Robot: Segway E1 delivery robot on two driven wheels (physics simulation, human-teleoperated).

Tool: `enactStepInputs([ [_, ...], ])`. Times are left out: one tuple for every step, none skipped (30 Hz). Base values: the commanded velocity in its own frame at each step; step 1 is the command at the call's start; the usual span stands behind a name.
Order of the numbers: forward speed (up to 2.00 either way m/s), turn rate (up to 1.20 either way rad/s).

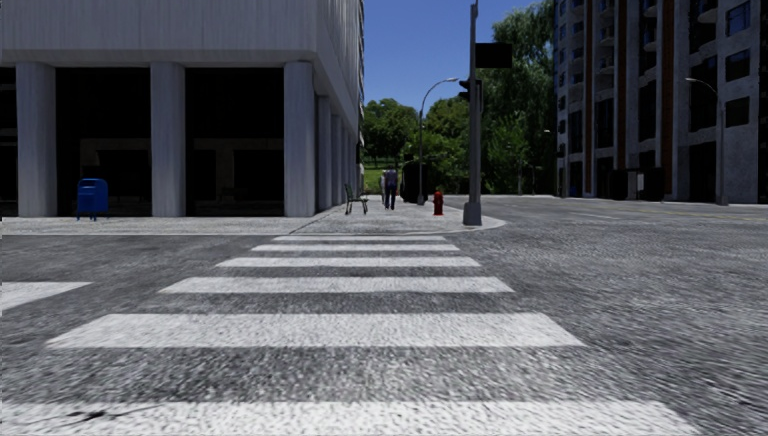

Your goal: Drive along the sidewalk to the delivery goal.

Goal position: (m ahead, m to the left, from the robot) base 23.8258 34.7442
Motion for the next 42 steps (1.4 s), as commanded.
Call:
enactStepInputs([
  [2.00, 0.00],
  [2.00, 0.00],
  [2.00, 0.00],
  [2.00, 0.00],
  [2.00, 0.00],
  [2.00, 0.00],
  [2.00, 0.00],
  [2.00, 0.00],
  [2.00, 0.00],
  [2.00, 0.00],
  [2.00, 0.00],
  [2.00, 0.00],
  [2.00, 0.00],
  [2.00, 0.00],
  [2.00, 0.00],
  [2.00, 0.02],
  [2.00, 0.02],
  [2.00, 0.19],
  [2.00, 0.26],
  [2.00, 0.28],
  [2.00, 0.28],
  [2.00, 0.29],
  [2.00, 0.29],
  [2.00, 0.29],
  [2.00, 0.30],
  [2.00, 0.37],
  [2.00, 0.37],
  [2.00, 0.37],
  [2.00, 0.37],
  [2.00, 0.37],
  [2.00, 0.37],
  [2.00, 0.37],
  [2.00, 0.37],
  [2.00, 0.37],
  [2.00, 0.26],
  [2.00, 0.06],
  [2.00, 0.06],
  [2.00, 0.00],
  [2.00, 0.00],
  [2.00, 0.00],
  [2.00, 0.00],
  [2.00, 0.00],
])
